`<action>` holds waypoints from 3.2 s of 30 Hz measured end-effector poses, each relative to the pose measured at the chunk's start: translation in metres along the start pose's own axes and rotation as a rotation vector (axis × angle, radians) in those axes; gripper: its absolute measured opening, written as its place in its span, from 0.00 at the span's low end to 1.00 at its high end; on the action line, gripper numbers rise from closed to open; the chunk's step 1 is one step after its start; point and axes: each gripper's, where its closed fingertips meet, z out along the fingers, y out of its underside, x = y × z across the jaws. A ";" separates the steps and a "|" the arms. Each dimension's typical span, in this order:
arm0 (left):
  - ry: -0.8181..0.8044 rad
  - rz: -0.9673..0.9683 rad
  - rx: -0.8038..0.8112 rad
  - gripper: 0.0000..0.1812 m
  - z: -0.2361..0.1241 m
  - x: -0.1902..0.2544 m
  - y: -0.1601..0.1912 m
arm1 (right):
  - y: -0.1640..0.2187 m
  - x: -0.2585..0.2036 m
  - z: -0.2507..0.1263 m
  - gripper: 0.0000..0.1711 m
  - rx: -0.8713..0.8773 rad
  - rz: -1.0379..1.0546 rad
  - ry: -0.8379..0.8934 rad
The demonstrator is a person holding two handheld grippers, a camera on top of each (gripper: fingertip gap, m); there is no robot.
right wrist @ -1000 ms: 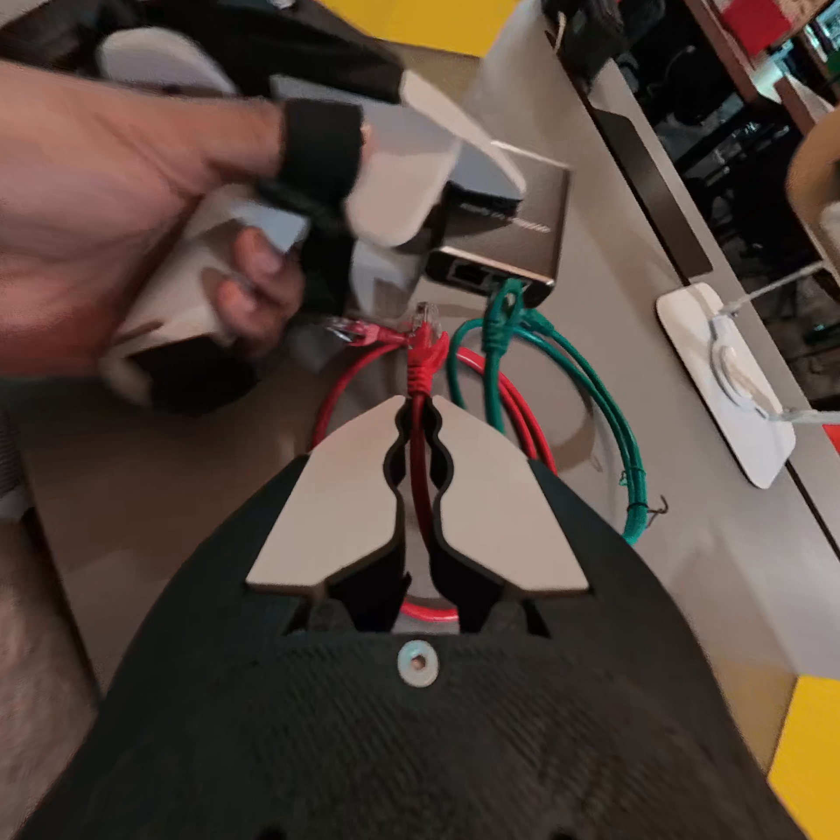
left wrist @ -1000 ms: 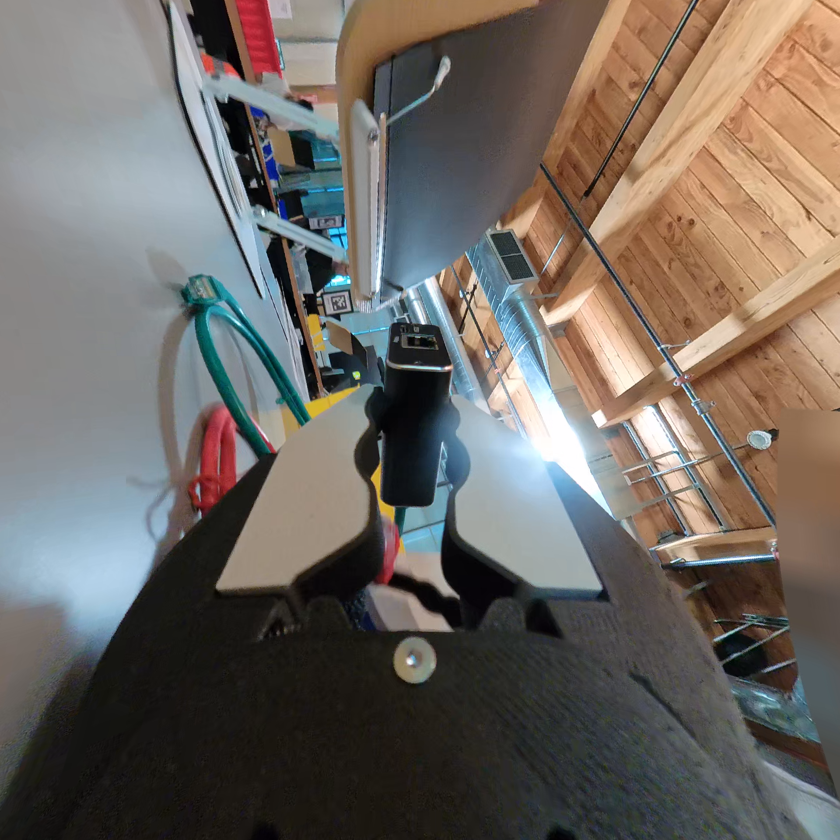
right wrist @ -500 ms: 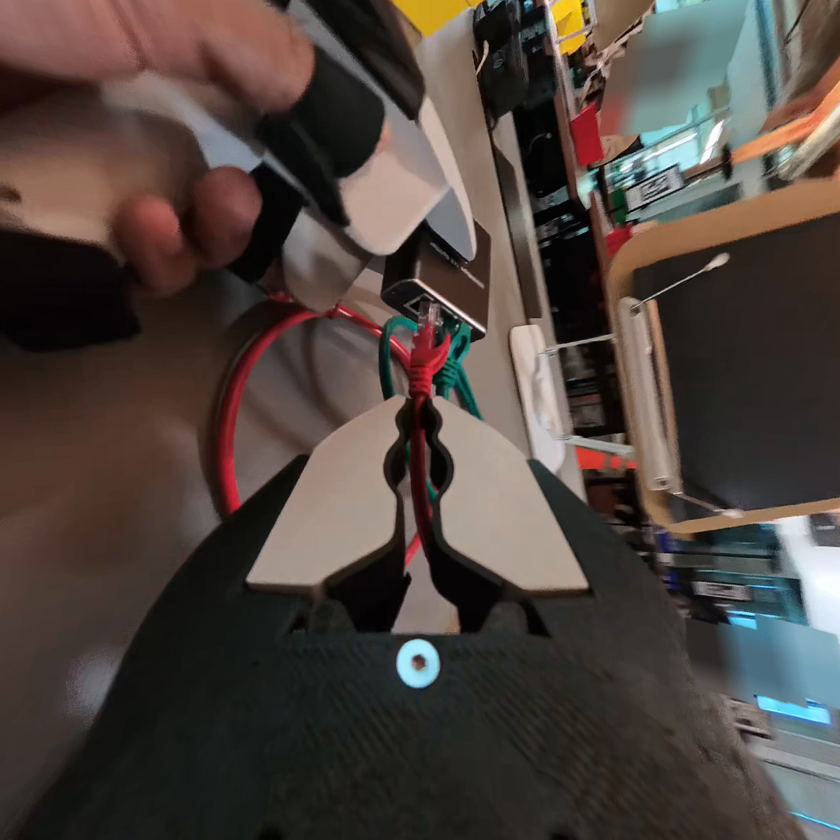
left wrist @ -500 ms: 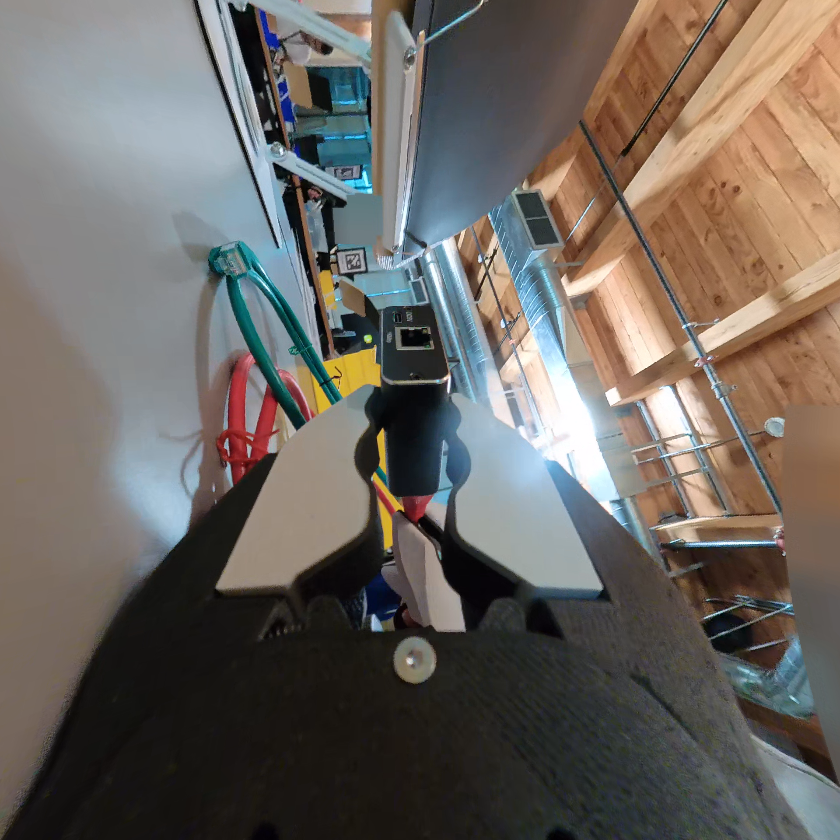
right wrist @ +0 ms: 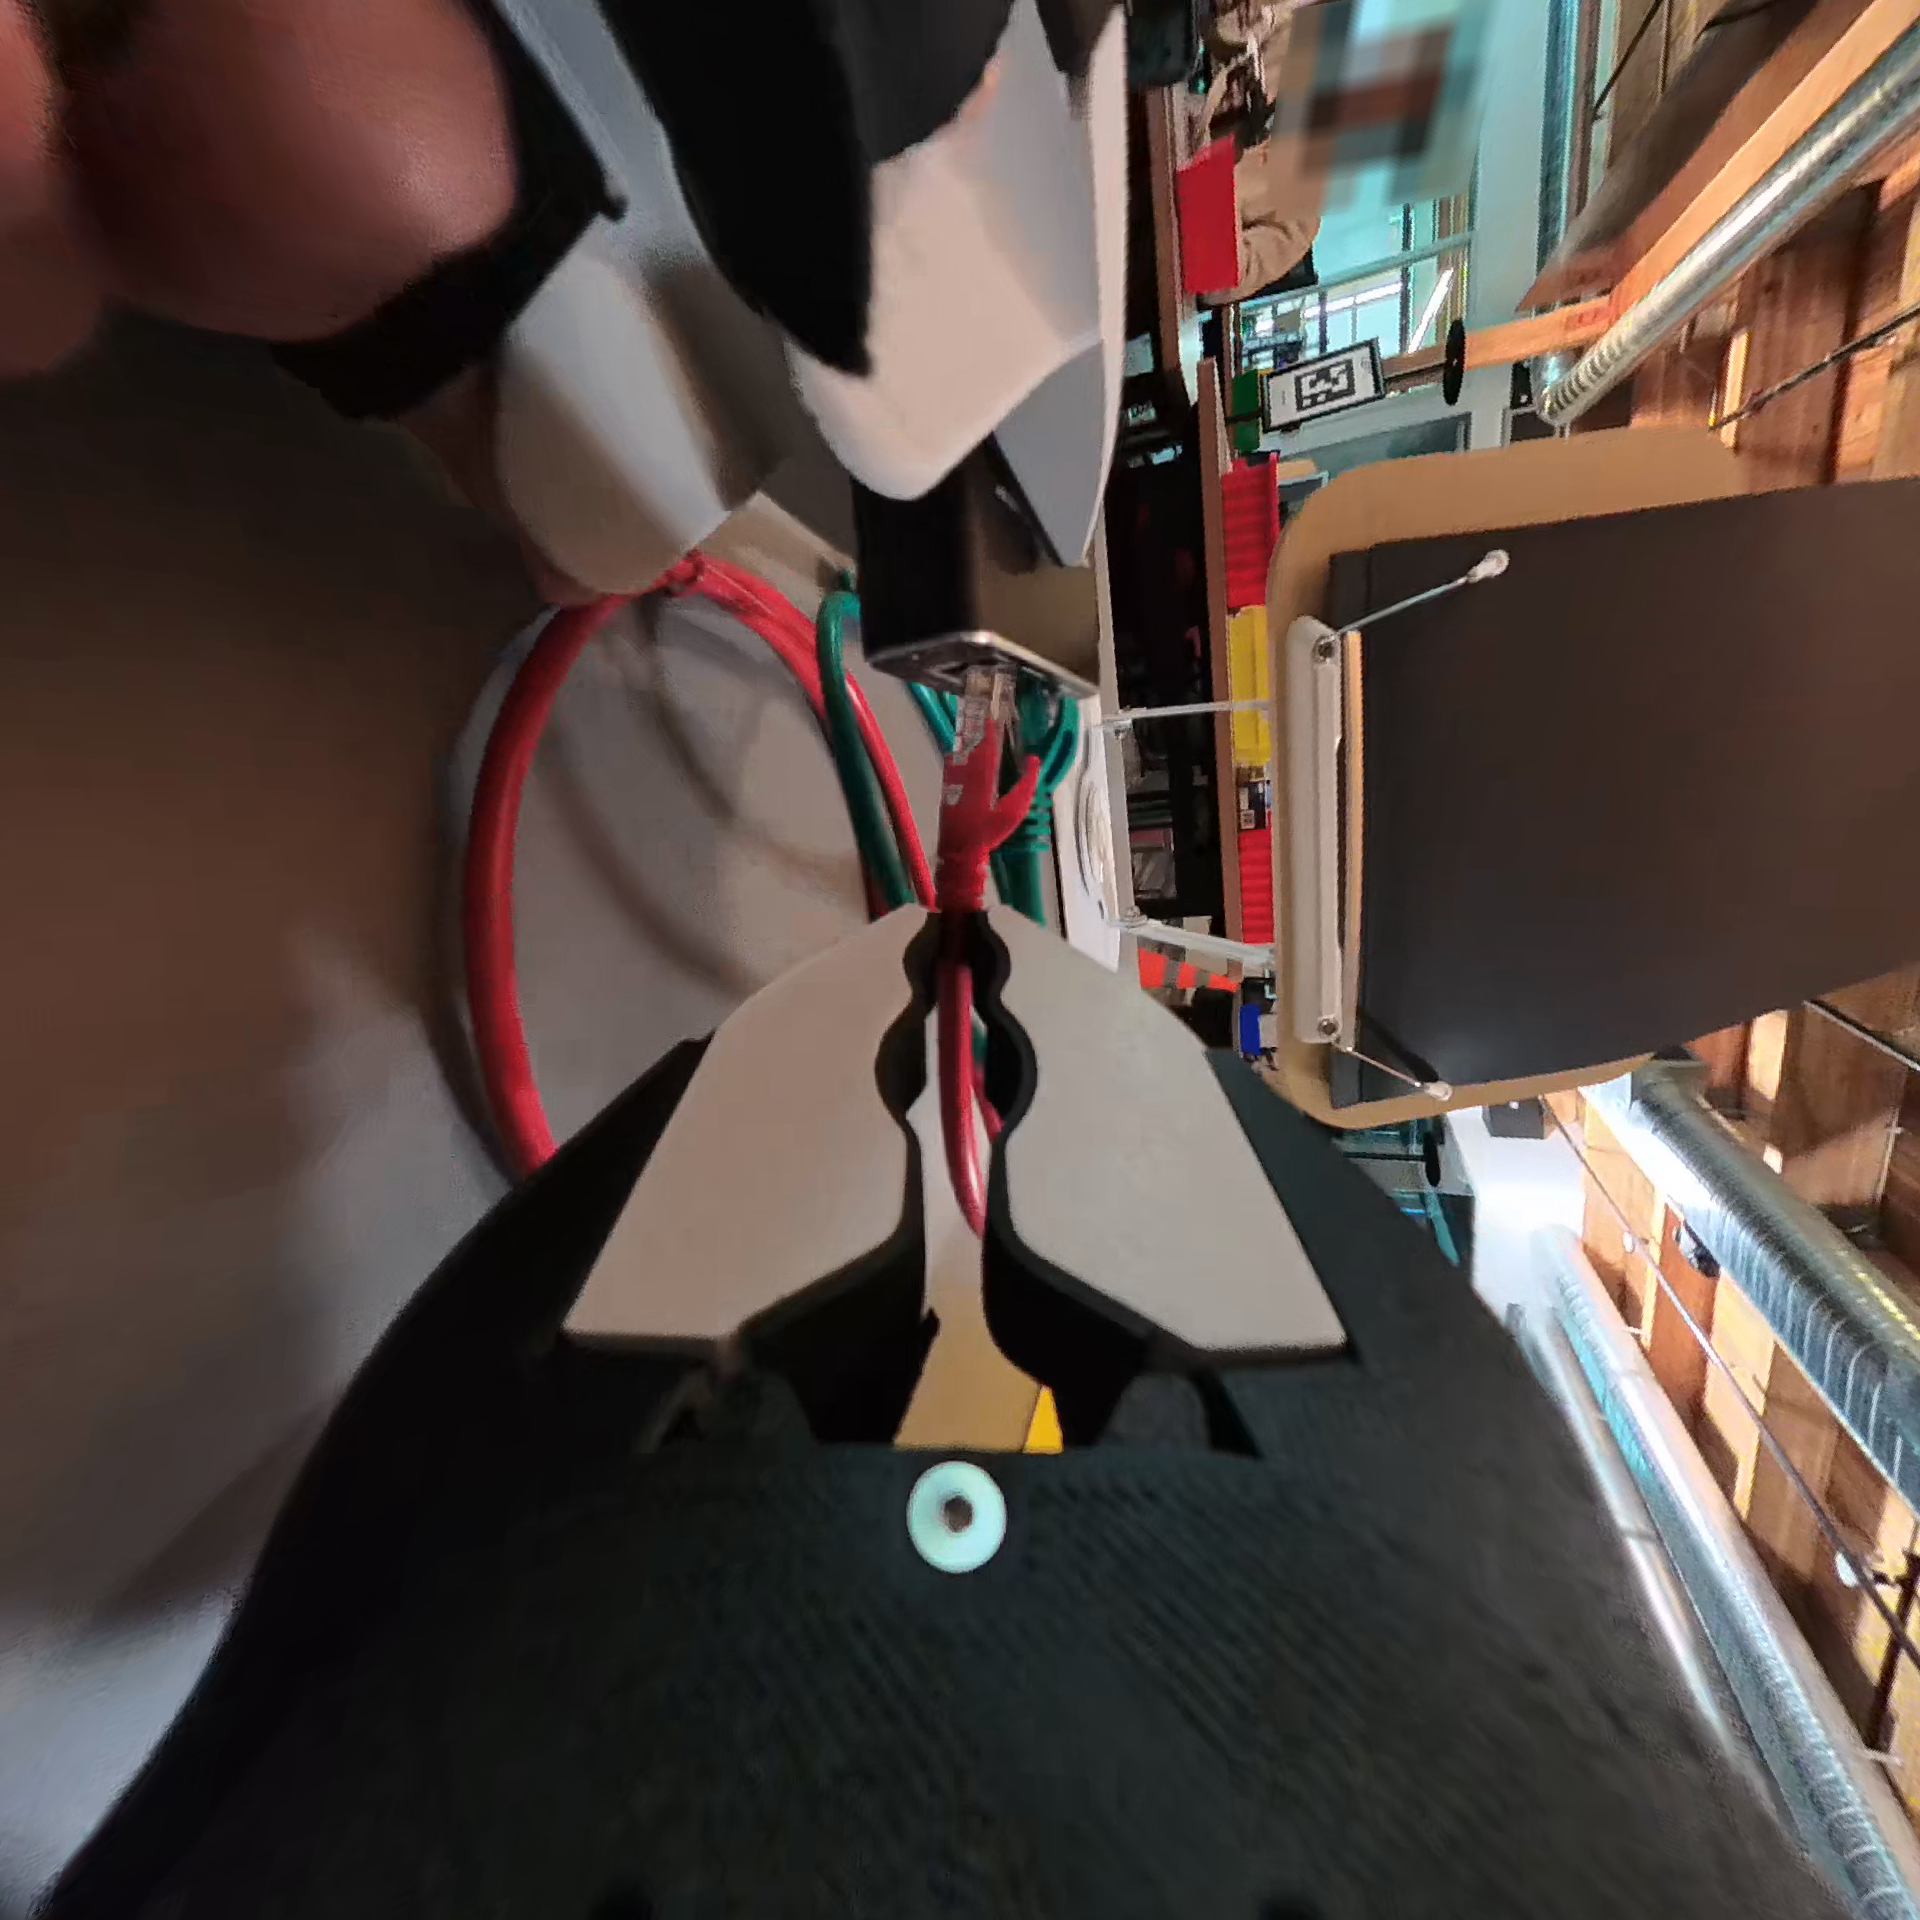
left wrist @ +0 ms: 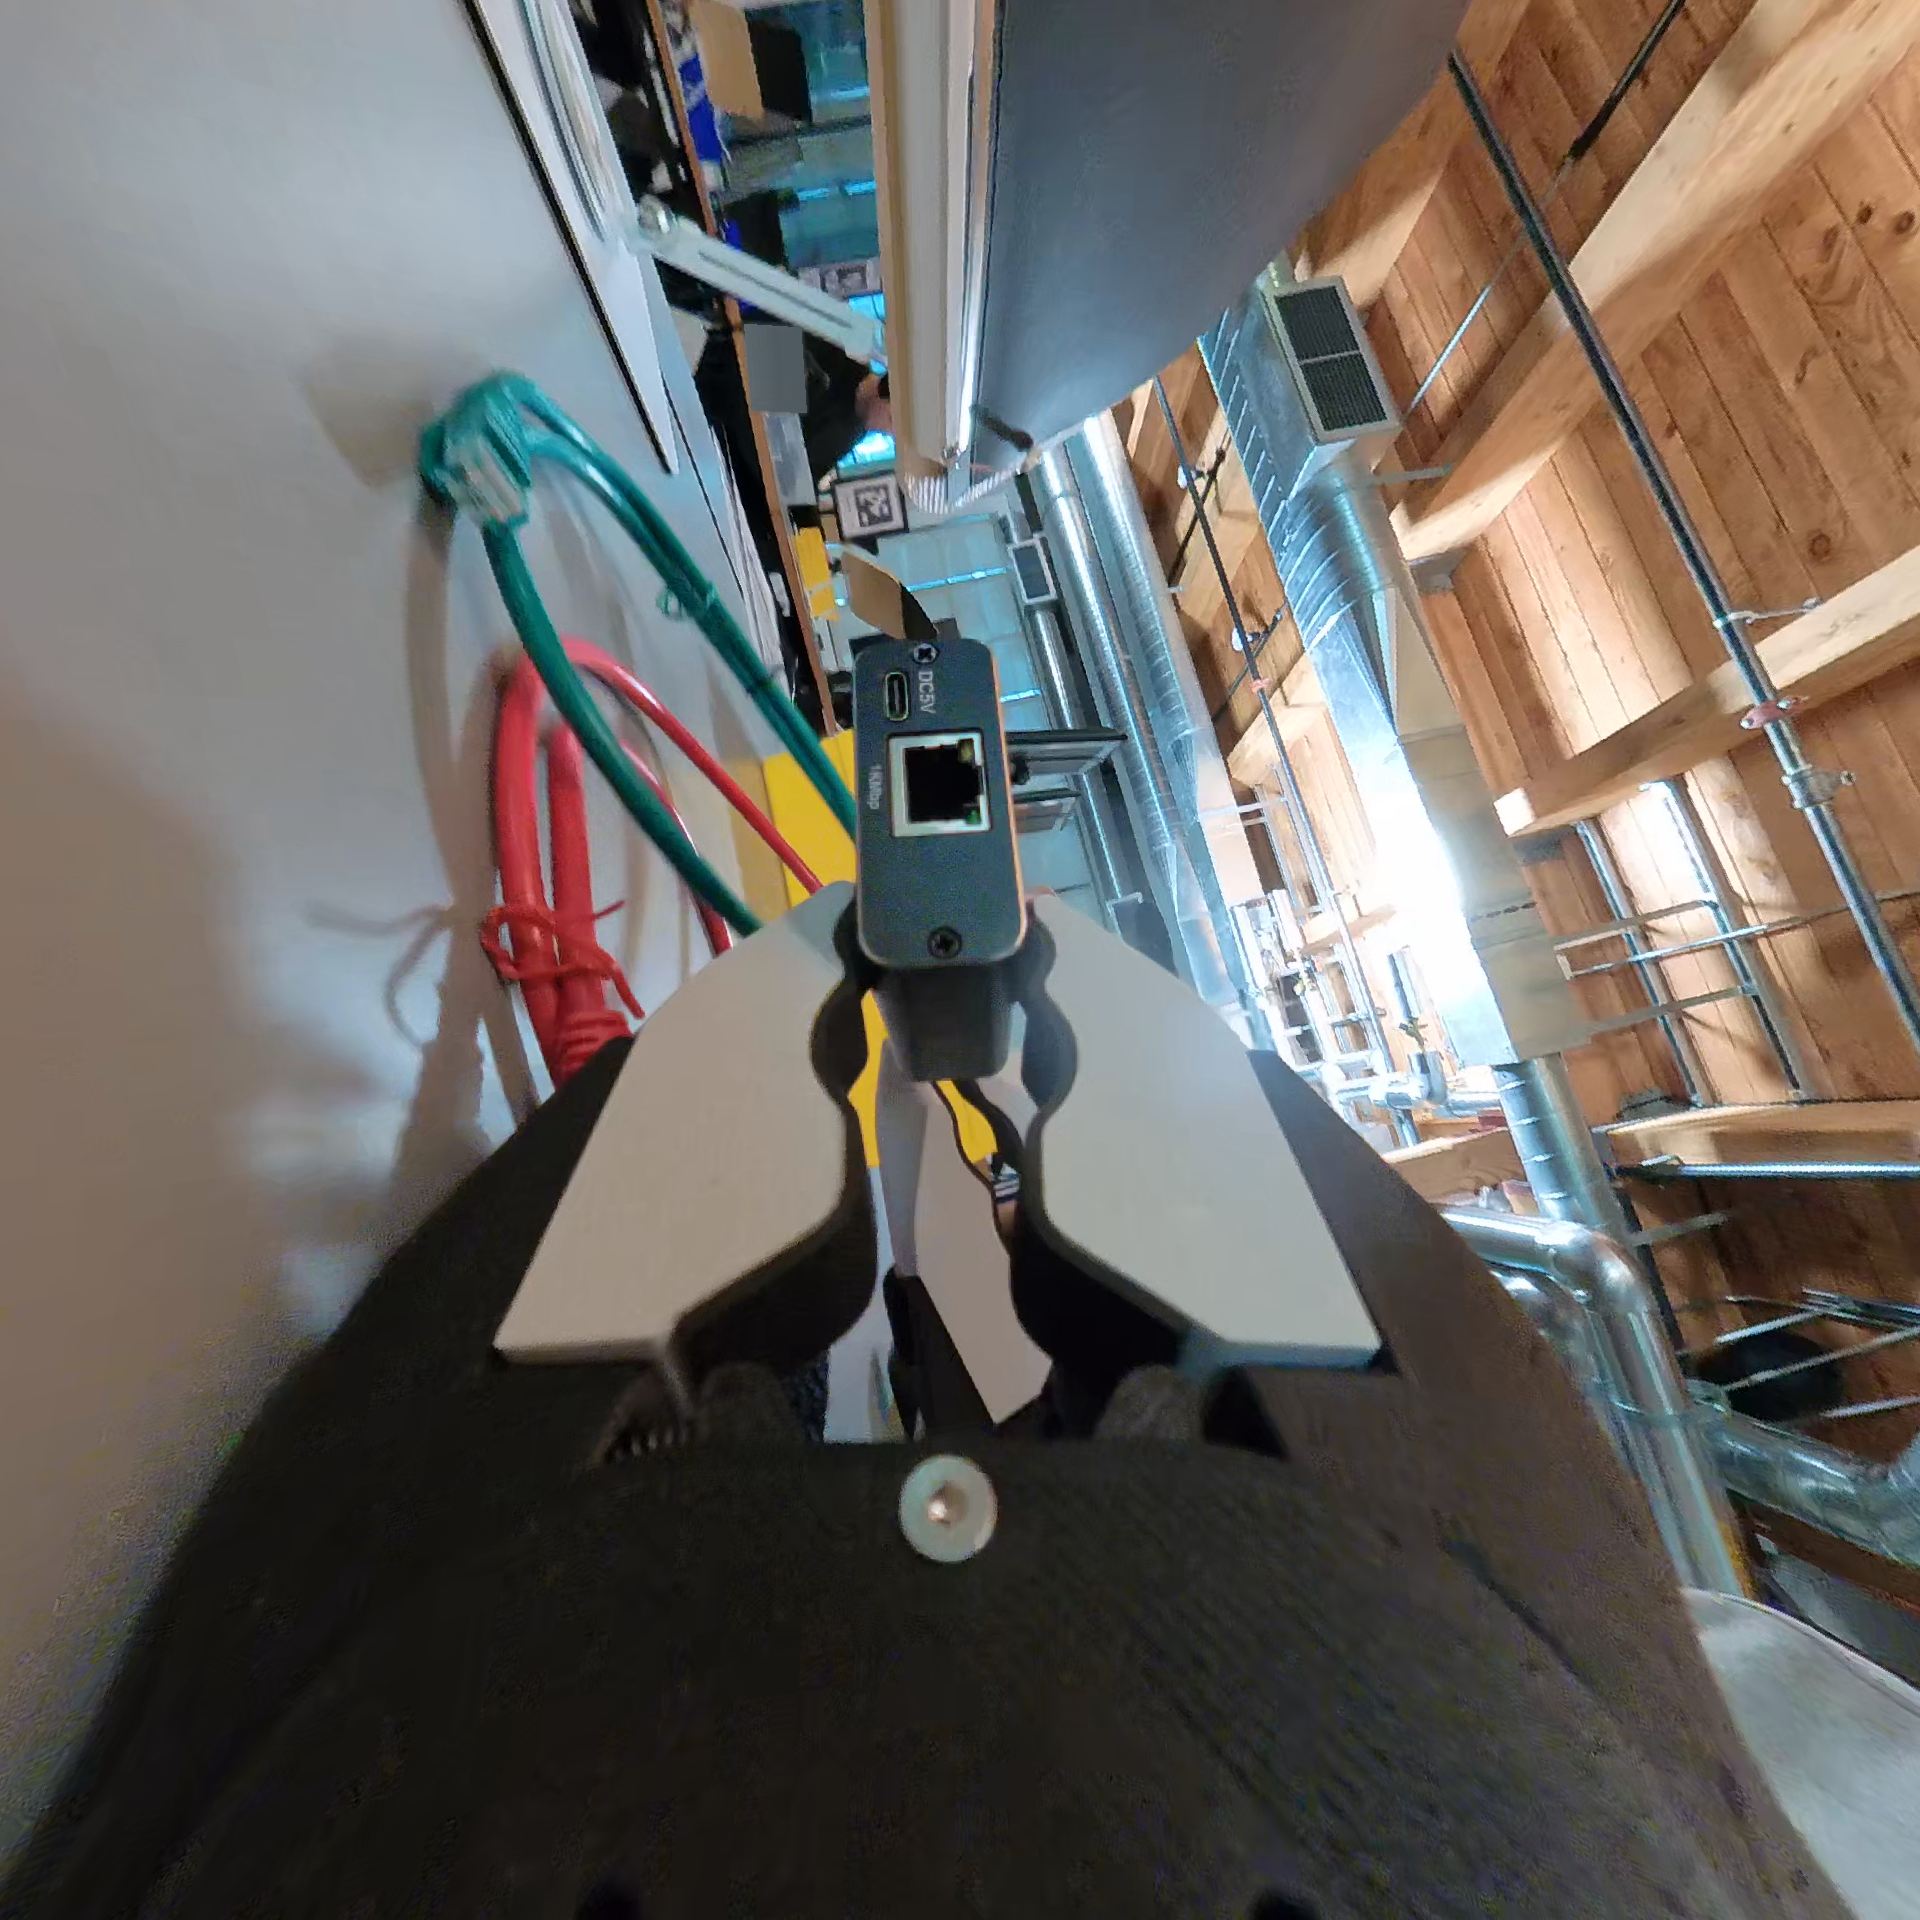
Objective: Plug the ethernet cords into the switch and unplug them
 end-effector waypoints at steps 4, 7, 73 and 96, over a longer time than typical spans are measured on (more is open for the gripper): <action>0.037 -0.093 -0.047 0.14 0.003 -0.003 0.008 | 0.006 -0.001 0.002 0.03 0.007 0.070 -0.029; 0.050 -0.107 -0.083 0.15 0.004 -0.001 0.011 | 0.007 0.000 0.003 0.03 0.034 0.119 -0.043; 0.049 -0.032 -0.035 0.14 -0.003 -0.006 -0.022 | -0.014 -0.058 -0.003 0.05 0.143 0.718 -0.853; 0.013 -0.017 0.015 0.14 -0.002 -0.008 -0.012 | -0.023 -0.004 -0.005 0.03 0.124 0.252 -0.194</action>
